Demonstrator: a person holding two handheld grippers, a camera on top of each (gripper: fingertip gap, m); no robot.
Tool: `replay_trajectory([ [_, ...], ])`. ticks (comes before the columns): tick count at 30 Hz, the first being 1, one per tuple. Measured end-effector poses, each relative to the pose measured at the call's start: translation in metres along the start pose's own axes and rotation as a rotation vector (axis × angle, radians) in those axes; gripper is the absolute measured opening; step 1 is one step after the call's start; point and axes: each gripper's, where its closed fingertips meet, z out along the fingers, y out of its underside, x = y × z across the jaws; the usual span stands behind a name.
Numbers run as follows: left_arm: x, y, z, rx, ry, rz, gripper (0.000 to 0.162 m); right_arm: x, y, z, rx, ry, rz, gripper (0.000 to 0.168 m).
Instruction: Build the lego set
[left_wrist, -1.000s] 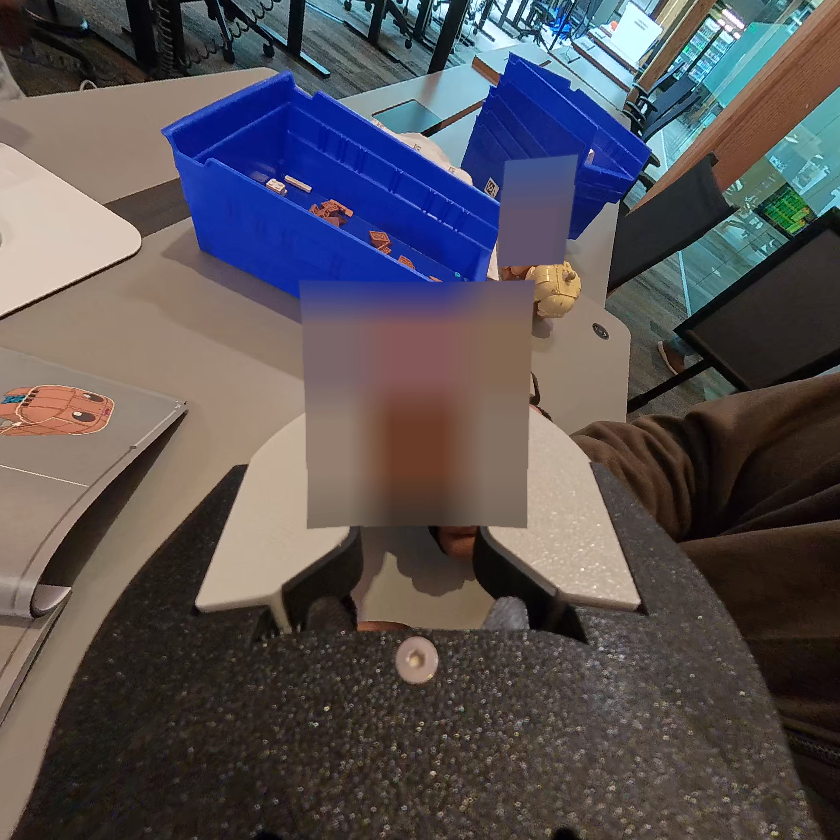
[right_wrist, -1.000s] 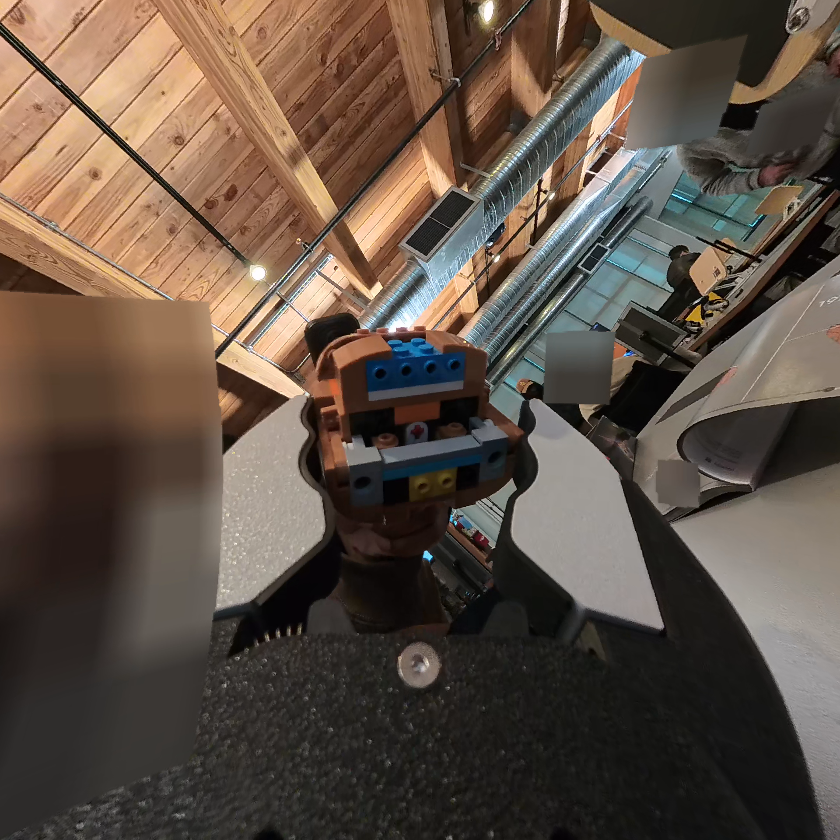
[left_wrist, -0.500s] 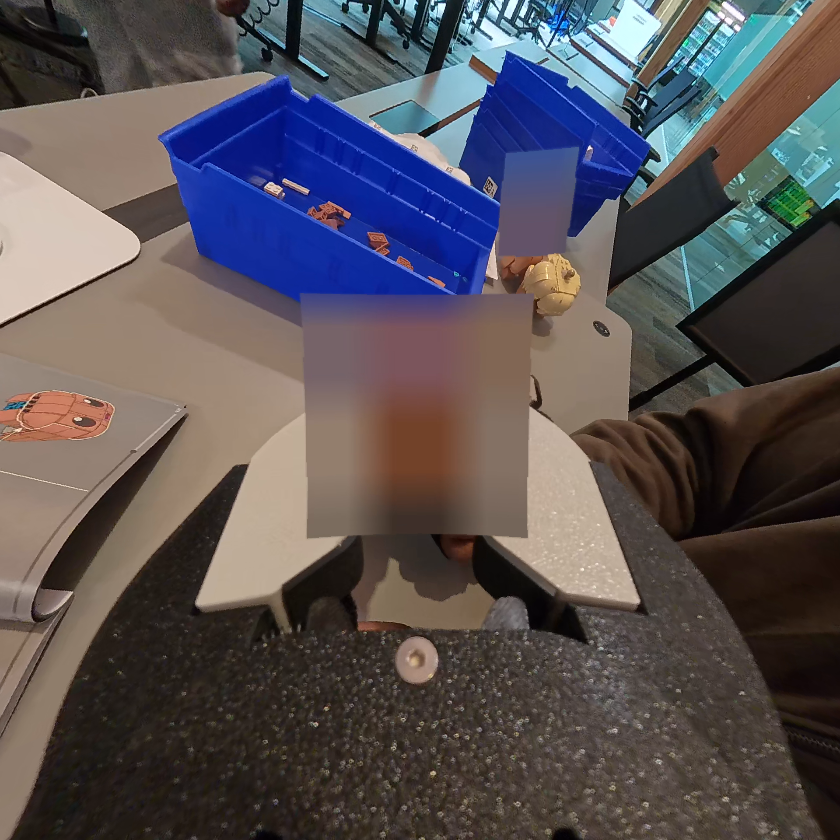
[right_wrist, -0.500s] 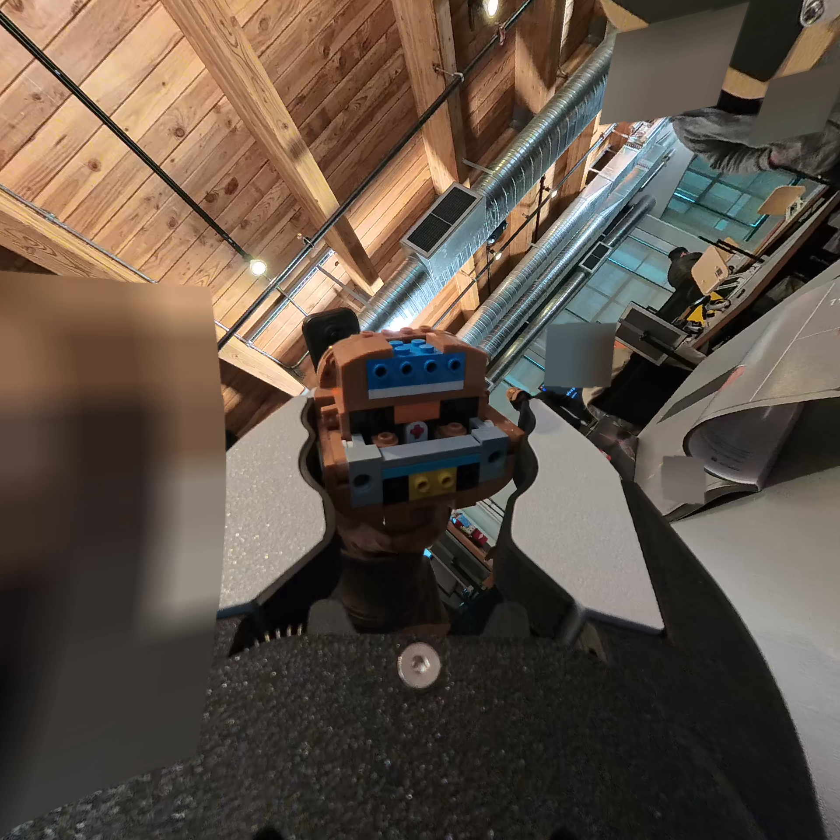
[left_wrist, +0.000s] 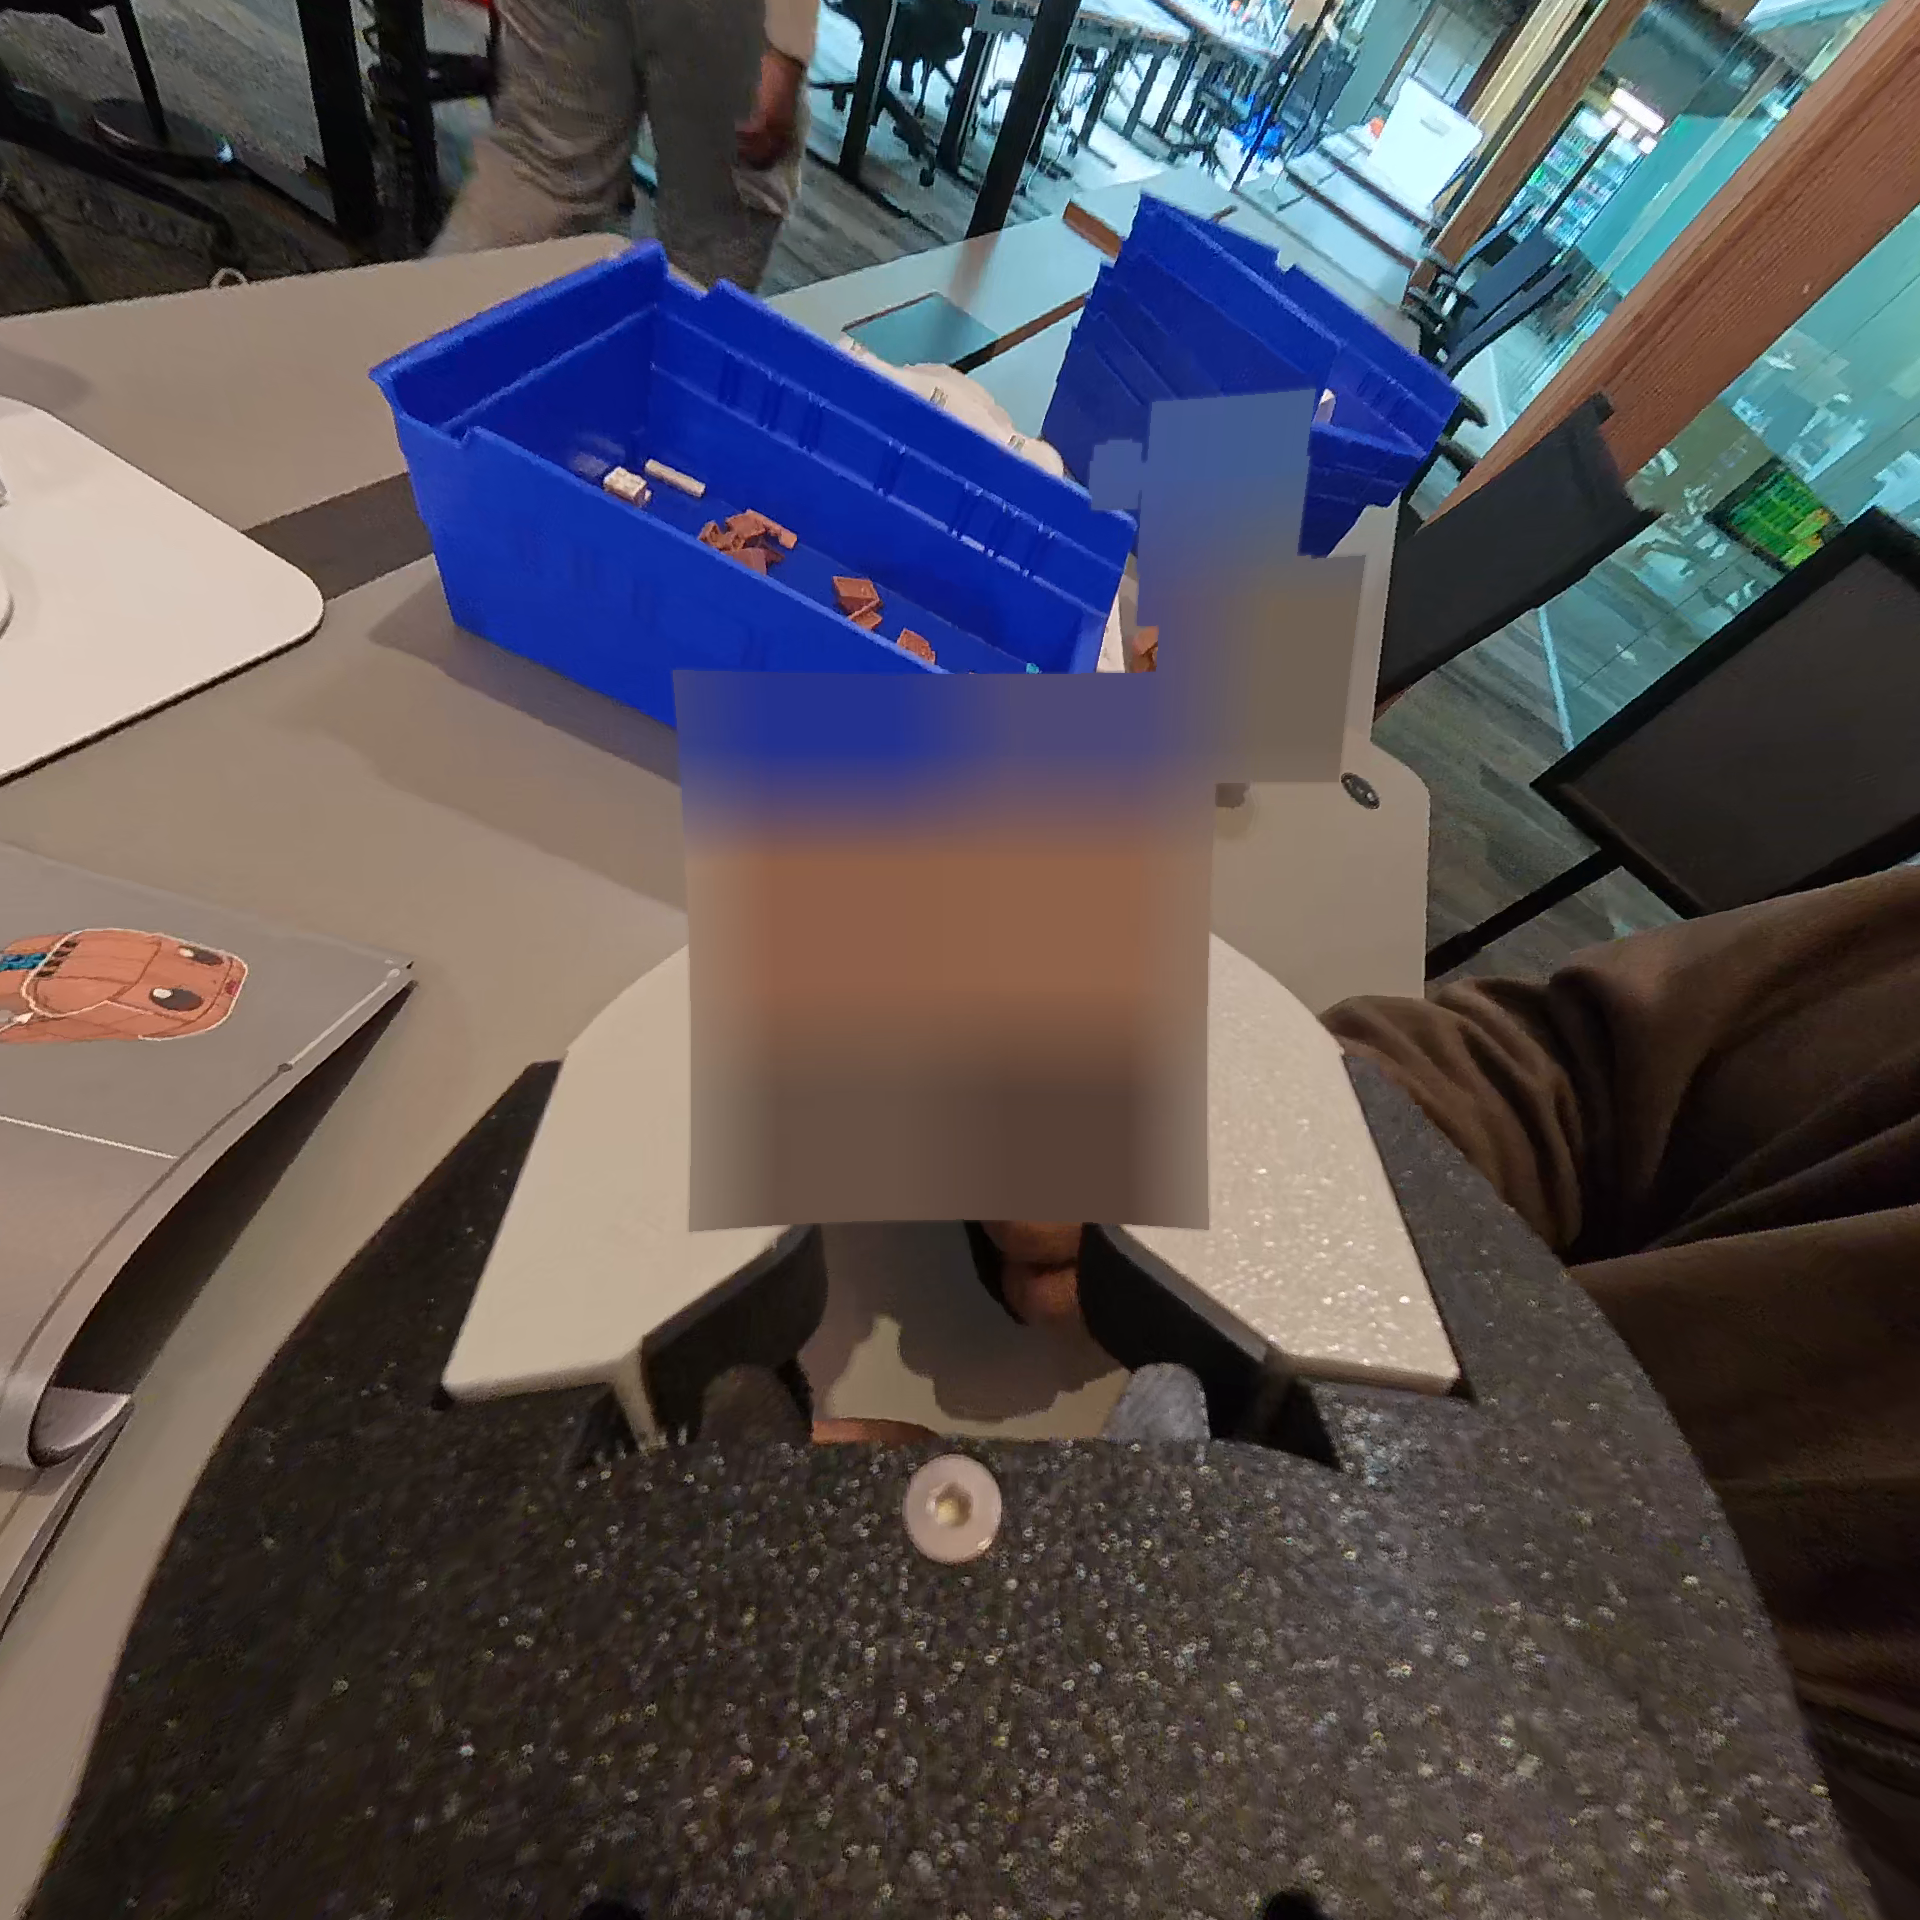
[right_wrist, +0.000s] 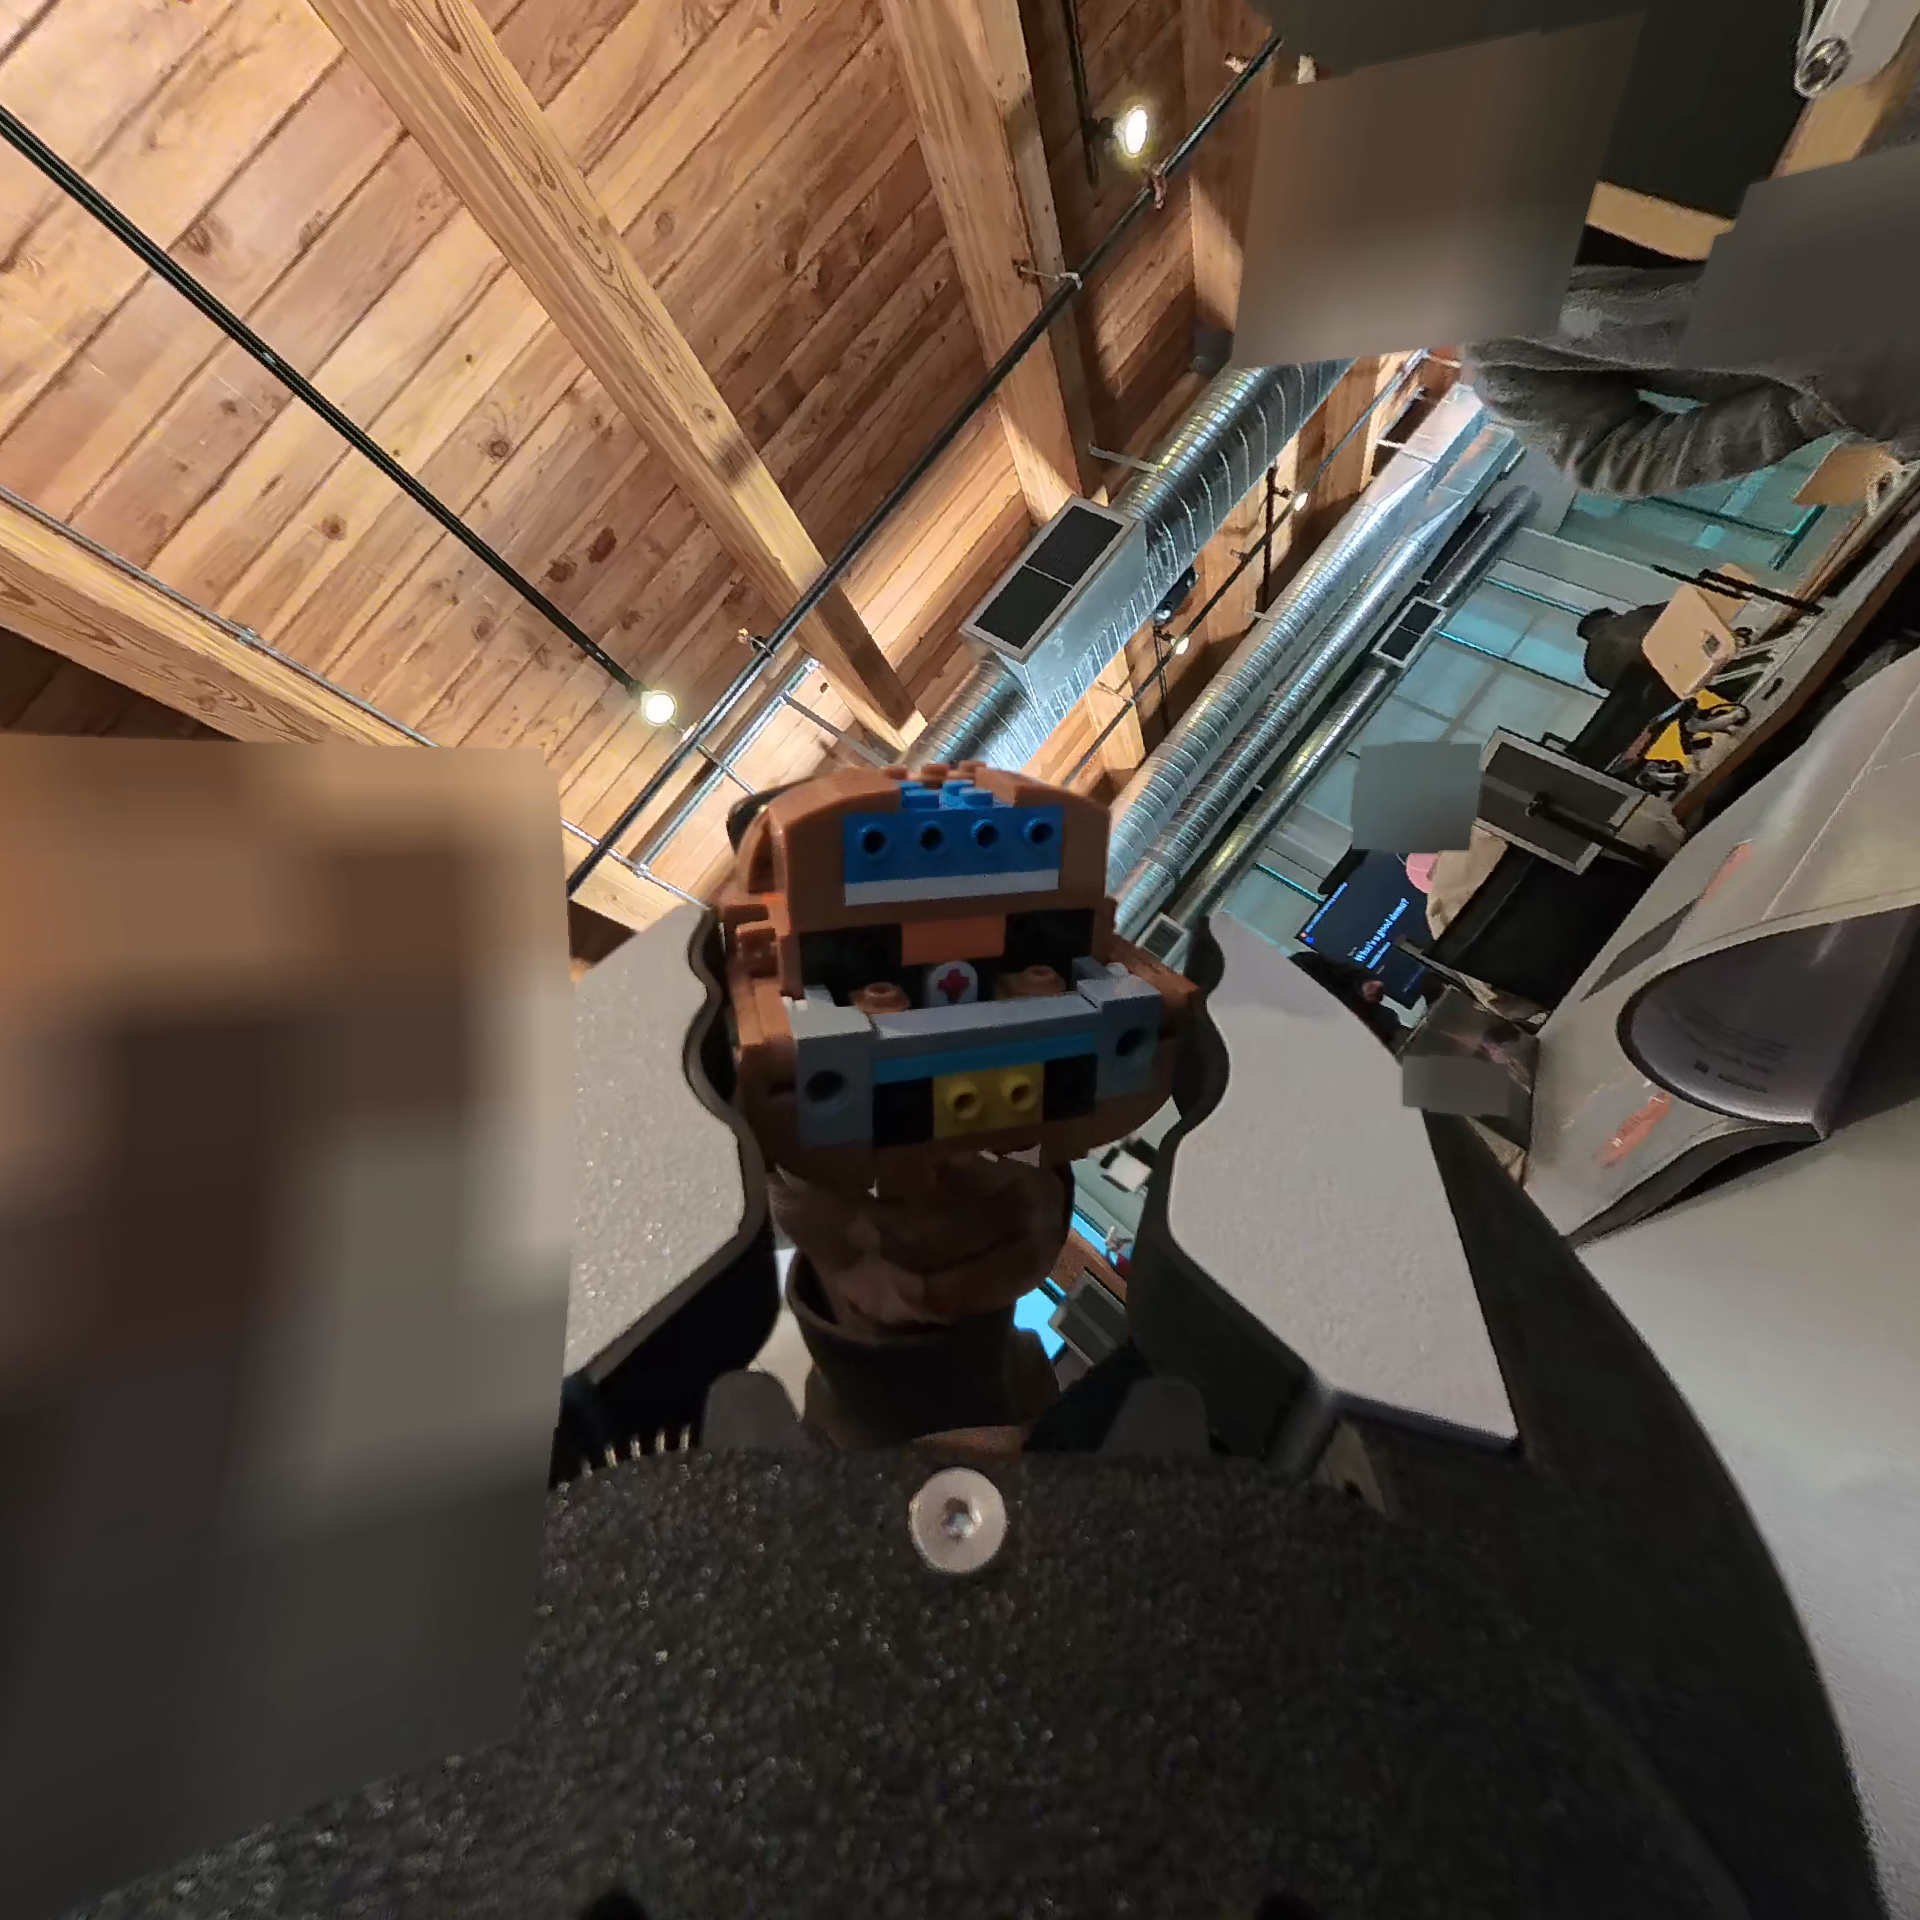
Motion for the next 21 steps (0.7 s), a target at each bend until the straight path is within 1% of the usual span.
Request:
replay_trajectory([
  [3,-0.003,-0.006,-0.006,0.027,-0.007,0.003,0.056,-0.001,-0.002,0.000,0.013,-0.011,0.019,0.084],
  [7,-0.008,0.000,-0.002,0.007,-0.002,-0.013,0.046,-0.004,0.001,0.001,0.008,-0.028,0.031,0.084],
  [10,-0.004,0.002,0.001,0.004,0.028,-0.020,0.043,-0.006,0.000,0.001,0.014,-0.046,0.040,0.084],
  [12,-0.001,0.002,0.003,0.014,0.059,-0.043,0.038,-0.006,-0.001,0.001,0.019,-0.053,0.045,0.084],
  [14,0.000,0.002,0.004,0.021,0.077,-0.068,0.037,-0.007,-0.002,0.000,0.024,-0.054,0.048,0.084],
  [17,-0.001,-0.001,0.002,0.031,0.081,-0.074,0.041,-0.010,-0.004,0.001,0.030,-0.067,0.040,0.084],
  [19,-0.001,-0.005,-0.003,0.054,0.079,-0.054,0.049,-0.014,-0.007,0.000,0.043,-0.088,0.042,0.084],
  [21,0.000,-0.010,-0.009,0.094,0.116,-0.006,0.057,-0.017,-0.008,0.000,0.052,-0.112,0.063,0.084],
])
